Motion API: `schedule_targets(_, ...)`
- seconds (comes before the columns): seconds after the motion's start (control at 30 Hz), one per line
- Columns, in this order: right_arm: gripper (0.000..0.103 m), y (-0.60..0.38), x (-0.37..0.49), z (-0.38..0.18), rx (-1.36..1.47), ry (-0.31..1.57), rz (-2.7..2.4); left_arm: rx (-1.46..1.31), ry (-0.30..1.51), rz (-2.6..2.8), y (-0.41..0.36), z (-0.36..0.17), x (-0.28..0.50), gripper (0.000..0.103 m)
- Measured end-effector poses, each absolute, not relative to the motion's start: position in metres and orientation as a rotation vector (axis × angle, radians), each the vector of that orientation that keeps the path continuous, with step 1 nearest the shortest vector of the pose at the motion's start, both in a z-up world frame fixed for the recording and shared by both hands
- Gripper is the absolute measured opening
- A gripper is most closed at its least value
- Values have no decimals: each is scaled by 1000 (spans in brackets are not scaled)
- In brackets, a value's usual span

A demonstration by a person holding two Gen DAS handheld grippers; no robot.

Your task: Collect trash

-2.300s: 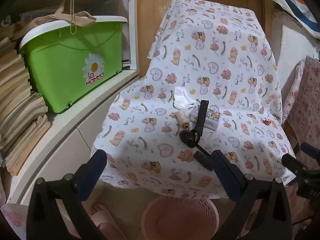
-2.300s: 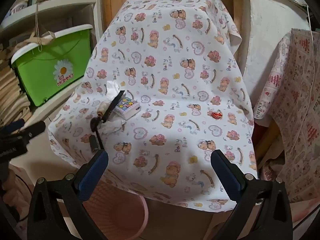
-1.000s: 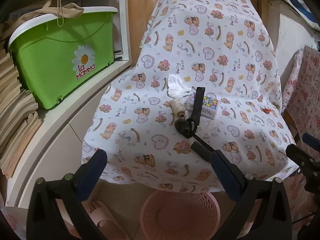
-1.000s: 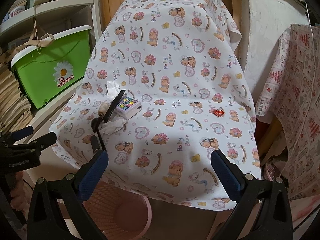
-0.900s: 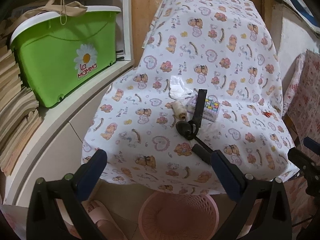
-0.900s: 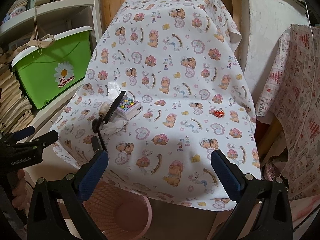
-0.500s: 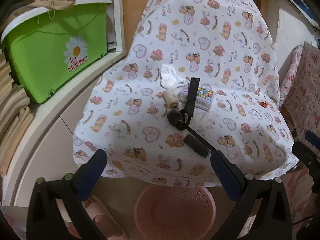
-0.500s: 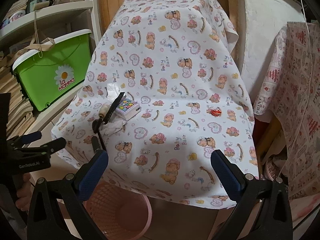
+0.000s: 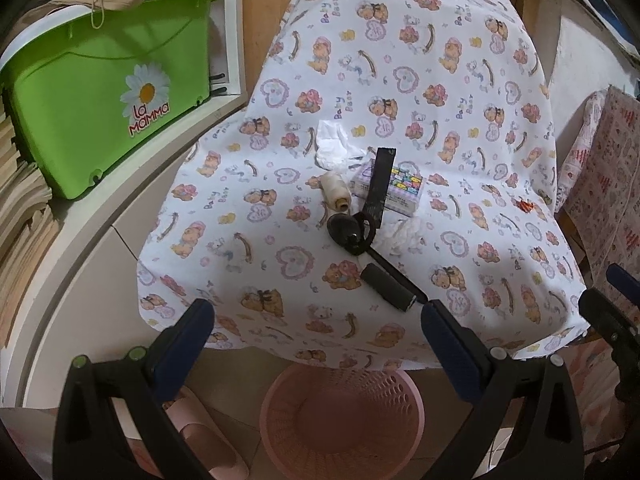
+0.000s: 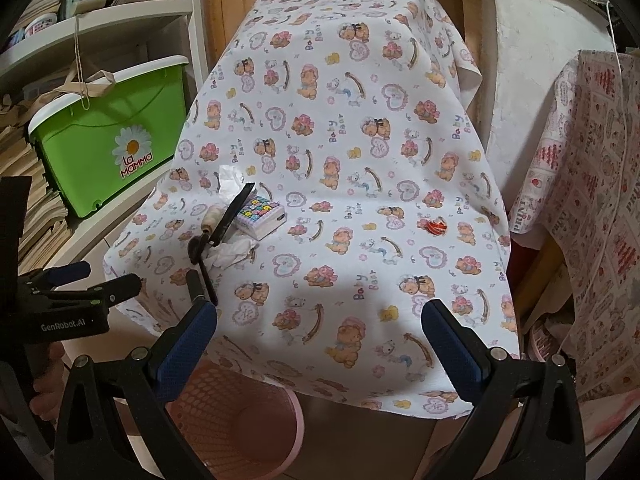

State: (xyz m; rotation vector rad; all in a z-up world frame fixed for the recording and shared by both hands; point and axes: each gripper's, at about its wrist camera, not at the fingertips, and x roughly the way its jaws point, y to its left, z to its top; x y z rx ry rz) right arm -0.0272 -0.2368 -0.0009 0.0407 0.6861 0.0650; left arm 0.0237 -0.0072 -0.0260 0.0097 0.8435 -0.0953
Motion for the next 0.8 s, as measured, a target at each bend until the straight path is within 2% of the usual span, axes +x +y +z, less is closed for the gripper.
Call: schedule_targets(0.8, 103, -244, -22, -7, 56, 701, 46, 42, 914, -152, -27, -39, 31, 103)
